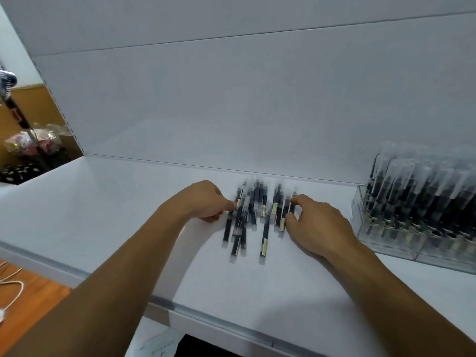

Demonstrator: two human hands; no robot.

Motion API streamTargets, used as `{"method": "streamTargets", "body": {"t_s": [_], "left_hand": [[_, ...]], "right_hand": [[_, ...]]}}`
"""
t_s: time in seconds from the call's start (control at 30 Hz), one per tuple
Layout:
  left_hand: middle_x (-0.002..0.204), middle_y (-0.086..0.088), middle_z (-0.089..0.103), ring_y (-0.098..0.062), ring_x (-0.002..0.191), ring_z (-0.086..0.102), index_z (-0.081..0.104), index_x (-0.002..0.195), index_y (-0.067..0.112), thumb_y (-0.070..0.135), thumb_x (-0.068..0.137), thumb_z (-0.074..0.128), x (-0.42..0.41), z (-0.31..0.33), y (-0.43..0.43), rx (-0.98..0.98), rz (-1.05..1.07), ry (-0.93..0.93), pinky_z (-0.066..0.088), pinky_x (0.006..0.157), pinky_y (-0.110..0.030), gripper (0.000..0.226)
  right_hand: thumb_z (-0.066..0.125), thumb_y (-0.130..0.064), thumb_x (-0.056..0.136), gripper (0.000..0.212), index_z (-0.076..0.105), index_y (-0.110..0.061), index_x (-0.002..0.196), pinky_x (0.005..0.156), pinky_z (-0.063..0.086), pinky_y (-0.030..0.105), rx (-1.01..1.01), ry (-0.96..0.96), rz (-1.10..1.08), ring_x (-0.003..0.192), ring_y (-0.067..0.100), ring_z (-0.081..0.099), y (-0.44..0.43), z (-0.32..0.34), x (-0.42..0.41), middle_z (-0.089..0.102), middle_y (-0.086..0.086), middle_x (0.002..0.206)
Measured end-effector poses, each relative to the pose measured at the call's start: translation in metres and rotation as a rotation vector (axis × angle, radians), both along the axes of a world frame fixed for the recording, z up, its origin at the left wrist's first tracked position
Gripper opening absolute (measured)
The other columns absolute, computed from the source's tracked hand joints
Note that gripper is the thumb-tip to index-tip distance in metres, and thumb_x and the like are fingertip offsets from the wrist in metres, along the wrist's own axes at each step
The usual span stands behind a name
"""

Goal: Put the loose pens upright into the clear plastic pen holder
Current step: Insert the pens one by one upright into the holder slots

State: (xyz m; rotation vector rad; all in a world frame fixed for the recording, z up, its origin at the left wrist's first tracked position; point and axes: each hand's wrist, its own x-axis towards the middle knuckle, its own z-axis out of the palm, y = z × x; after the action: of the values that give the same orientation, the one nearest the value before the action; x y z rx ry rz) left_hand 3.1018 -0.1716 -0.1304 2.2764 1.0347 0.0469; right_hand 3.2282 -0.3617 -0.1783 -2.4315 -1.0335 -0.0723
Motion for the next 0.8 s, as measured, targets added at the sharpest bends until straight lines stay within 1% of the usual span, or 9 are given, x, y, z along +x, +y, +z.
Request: {"method": "streamTargets", "body": {"t_s": [0.1,0.23,0.3,0.37,0.47,0.53,0.63,0.73,0.8], "left_hand": [[0.080,-0.003,0.073,-0.017,0.073,0.072,0.070,0.094,0.006,0.053,0.079,0.071,-0.006,-0.005,-0.004,0.039,-0.033,0.033,0.058,0.081,-0.031,0.050],[0.083,-0.001,0.074,-0.011,0.069,0.071,0.072,0.094,0.008,0.071,0.064,0.073,-0.008,-0.004,-0.011,0.077,-0.054,0.099,0.056,0.077,-0.028,0.069],[0.081,-0.003,0.075,-0.011,0.064,0.069,0.072,0.089,0.005,0.075,0.057,0.074,-0.009,-0.004,-0.016,0.095,-0.061,0.140,0.054,0.073,-0.027,0.077],[0.071,-0.002,0.072,-0.011,0.060,0.066,0.071,0.080,0.007,0.075,0.055,0.075,-0.009,-0.005,-0.020,0.110,-0.059,0.160,0.052,0.067,-0.025,0.072],[0.070,-0.002,0.073,-0.009,0.055,0.067,0.073,0.083,0.004,0.067,0.060,0.078,-0.011,-0.004,-0.022,0.090,-0.042,0.140,0.053,0.065,-0.023,0.067],[0.076,-0.005,0.075,-0.010,0.057,0.070,0.075,0.086,0.005,0.054,0.069,0.080,-0.012,-0.003,-0.022,0.027,-0.036,0.102,0.059,0.071,-0.026,0.052],[0.074,-0.007,0.075,-0.015,0.057,0.070,0.075,0.084,0.004,0.032,0.078,0.076,-0.014,-0.001,-0.026,-0.061,-0.026,0.049,0.060,0.070,-0.026,0.029],[0.076,-0.009,0.075,-0.016,0.055,0.068,0.074,0.088,0.000,0.025,0.079,0.074,-0.017,-0.002,-0.026,-0.104,0.016,0.007,0.061,0.072,-0.028,0.027],[0.072,-0.010,0.074,-0.018,0.054,0.067,0.071,0.089,-0.003,0.022,0.079,0.073,-0.020,-0.002,-0.026,-0.137,0.048,-0.027,0.061,0.075,-0.031,0.027]], "right_hand": [[0.052,-0.039,0.090,0.041,0.051,-0.029,0.130,0.068,0.034,0.030,-0.030,0.032,0.008,0.080,0.019,0.045,0.002,0.004,-0.002,0.064,-0.002,0.095],[0.058,-0.040,0.087,0.049,0.050,-0.031,0.134,0.072,0.037,0.029,-0.026,0.063,0.035,0.091,0.020,0.055,-0.002,0.007,-0.005,0.063,-0.004,0.093],[0.059,-0.038,0.086,0.048,0.052,-0.032,0.133,0.074,0.041,0.029,0.012,0.100,0.035,0.090,0.019,0.056,-0.005,0.008,-0.007,0.061,-0.008,0.087],[0.060,-0.034,0.085,0.044,0.056,-0.031,0.128,0.075,0.046,0.030,0.069,0.132,0.042,0.085,0.018,0.058,-0.007,0.010,-0.010,0.057,-0.014,0.074],[0.061,-0.030,0.084,0.040,0.058,-0.031,0.124,0.076,0.050,0.032,0.195,0.183,0.052,0.081,0.016,0.061,-0.007,0.013,-0.012,0.060,-0.012,0.070],[0.062,-0.028,0.084,0.039,0.058,-0.032,0.123,0.070,0.049,0.028,0.275,0.238,0.074,0.076,0.006,0.062,-0.006,0.014,-0.014,0.065,-0.013,0.067],[0.064,-0.028,0.085,0.041,0.056,-0.031,0.125,0.063,0.045,0.019,0.315,0.323,0.142,0.066,-0.003,0.061,-0.003,0.012,-0.019,0.067,-0.015,0.062],[0.066,-0.027,0.087,0.038,0.056,-0.028,0.124,0.054,0.041,0.008,0.338,0.429,0.188,0.060,-0.006,0.061,0.001,0.008,-0.020,0.068,-0.014,0.062],[0.067,-0.023,0.087,0.033,0.060,-0.023,0.120,0.050,0.040,0.006,0.366,0.523,0.209,0.053,-0.003,0.060,0.003,0.006,-0.021,0.067,-0.012,0.059]]}}
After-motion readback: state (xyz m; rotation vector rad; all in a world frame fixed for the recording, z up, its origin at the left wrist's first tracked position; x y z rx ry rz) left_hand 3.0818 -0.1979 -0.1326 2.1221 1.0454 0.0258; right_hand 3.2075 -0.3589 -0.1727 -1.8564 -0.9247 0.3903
